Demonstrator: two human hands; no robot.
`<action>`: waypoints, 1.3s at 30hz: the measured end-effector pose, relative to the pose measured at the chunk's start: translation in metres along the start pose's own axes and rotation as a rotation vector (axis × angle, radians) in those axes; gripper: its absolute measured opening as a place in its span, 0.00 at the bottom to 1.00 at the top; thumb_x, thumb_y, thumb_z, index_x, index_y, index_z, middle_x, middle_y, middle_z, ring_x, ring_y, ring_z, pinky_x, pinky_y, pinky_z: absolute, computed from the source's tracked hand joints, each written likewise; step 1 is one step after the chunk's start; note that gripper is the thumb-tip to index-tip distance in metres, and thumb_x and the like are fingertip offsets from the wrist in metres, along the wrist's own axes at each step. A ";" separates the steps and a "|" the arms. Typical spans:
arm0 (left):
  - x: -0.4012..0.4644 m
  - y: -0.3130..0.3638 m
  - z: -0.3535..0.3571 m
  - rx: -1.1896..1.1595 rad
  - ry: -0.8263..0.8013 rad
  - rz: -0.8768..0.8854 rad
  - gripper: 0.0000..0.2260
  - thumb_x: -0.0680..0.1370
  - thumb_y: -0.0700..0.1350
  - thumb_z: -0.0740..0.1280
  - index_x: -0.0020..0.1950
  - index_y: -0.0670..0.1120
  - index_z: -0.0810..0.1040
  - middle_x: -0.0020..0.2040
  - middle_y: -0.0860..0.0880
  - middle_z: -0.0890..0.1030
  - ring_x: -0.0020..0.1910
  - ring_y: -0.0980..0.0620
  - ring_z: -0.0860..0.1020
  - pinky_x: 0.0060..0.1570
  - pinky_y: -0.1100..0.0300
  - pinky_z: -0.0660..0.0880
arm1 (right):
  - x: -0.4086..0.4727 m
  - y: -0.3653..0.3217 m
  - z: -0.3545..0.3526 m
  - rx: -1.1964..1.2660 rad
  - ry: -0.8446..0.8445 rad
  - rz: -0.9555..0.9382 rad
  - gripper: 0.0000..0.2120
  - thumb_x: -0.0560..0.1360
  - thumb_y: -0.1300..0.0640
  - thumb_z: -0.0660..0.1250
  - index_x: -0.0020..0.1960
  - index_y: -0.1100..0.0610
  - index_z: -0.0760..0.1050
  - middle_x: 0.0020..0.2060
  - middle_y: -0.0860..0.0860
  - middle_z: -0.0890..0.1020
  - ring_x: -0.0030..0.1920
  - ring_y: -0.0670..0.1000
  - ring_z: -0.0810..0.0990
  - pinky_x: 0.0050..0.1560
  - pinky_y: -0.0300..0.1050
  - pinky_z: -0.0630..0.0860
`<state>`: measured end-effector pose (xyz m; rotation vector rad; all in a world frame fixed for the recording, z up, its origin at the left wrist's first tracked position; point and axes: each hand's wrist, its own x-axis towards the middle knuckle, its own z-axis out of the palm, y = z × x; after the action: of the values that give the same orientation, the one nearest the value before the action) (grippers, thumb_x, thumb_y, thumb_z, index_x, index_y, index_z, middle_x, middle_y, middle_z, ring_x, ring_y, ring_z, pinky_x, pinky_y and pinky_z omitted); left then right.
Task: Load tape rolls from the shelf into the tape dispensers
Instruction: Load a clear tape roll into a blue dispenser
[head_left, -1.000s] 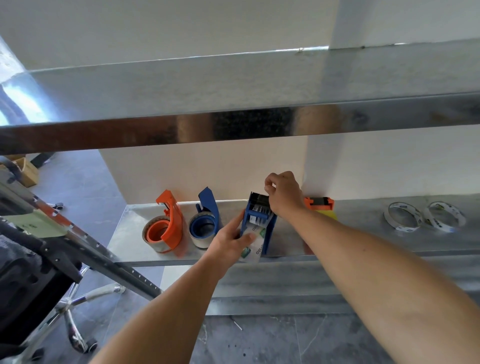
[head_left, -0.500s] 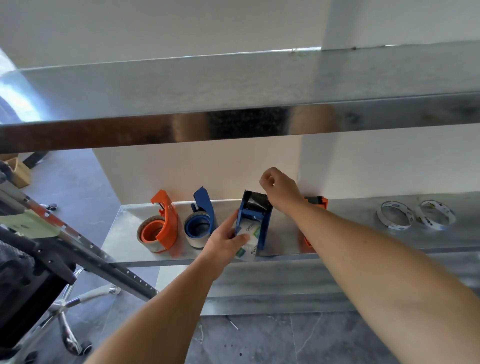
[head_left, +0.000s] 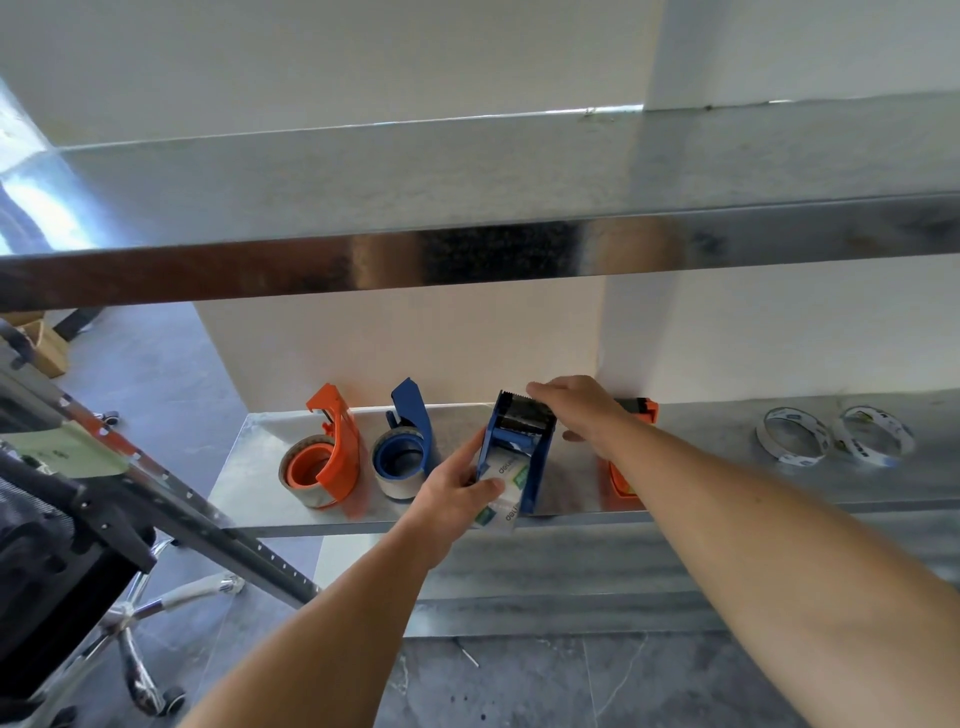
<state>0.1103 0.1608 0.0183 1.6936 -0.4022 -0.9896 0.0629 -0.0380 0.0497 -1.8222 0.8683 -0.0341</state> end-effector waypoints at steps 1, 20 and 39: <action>0.001 0.000 0.000 -0.009 -0.004 0.001 0.31 0.80 0.34 0.65 0.76 0.61 0.64 0.53 0.43 0.84 0.57 0.40 0.80 0.59 0.47 0.77 | 0.001 0.001 -0.001 -0.019 0.010 -0.058 0.14 0.78 0.48 0.64 0.55 0.57 0.79 0.50 0.54 0.81 0.55 0.56 0.78 0.57 0.54 0.76; 0.012 -0.006 0.009 -0.009 0.065 0.015 0.30 0.76 0.47 0.71 0.76 0.61 0.64 0.53 0.35 0.80 0.46 0.46 0.76 0.50 0.50 0.75 | 0.009 -0.006 0.012 -0.228 0.176 -0.249 0.09 0.80 0.61 0.58 0.42 0.52 0.70 0.44 0.50 0.81 0.49 0.52 0.81 0.46 0.48 0.78; 0.012 -0.004 0.007 -0.004 -0.026 -0.005 0.37 0.69 0.44 0.72 0.73 0.67 0.65 0.59 0.40 0.80 0.59 0.39 0.78 0.66 0.37 0.72 | 0.012 -0.009 0.004 -0.139 0.261 -0.219 0.06 0.80 0.59 0.59 0.46 0.55 0.73 0.44 0.51 0.82 0.45 0.52 0.80 0.44 0.47 0.77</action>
<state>0.1109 0.1498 0.0092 1.6802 -0.4127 -1.0166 0.0779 -0.0401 0.0507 -2.0686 0.8633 -0.3653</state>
